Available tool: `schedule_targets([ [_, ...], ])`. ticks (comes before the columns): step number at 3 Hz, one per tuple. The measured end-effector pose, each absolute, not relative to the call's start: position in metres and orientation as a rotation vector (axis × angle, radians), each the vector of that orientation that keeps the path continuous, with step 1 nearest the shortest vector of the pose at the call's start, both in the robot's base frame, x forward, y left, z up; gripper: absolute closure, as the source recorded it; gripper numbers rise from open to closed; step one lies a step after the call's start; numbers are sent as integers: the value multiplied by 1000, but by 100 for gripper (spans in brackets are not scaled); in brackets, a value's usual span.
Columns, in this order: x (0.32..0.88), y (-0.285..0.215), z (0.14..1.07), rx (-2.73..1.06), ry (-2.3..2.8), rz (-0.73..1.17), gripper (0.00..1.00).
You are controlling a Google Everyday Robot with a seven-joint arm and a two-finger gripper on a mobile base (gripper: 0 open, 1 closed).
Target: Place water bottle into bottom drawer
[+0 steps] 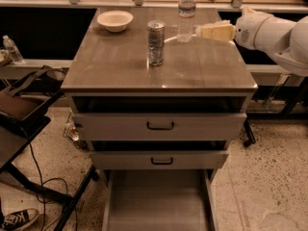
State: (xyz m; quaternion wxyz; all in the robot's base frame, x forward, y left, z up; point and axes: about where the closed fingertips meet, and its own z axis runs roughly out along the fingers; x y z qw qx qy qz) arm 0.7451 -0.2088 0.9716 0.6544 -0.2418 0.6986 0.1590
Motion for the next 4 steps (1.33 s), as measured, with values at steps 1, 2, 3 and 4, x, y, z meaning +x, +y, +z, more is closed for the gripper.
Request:
schedule_targets([
  [1, 786, -201, 969, -527, 1550, 396, 0],
  [2, 824, -189, 971, -536, 1524, 411, 0],
  [3, 853, -176, 972, -550, 1511, 417, 0],
  [4, 875, -167, 970, -548, 1509, 424, 0],
])
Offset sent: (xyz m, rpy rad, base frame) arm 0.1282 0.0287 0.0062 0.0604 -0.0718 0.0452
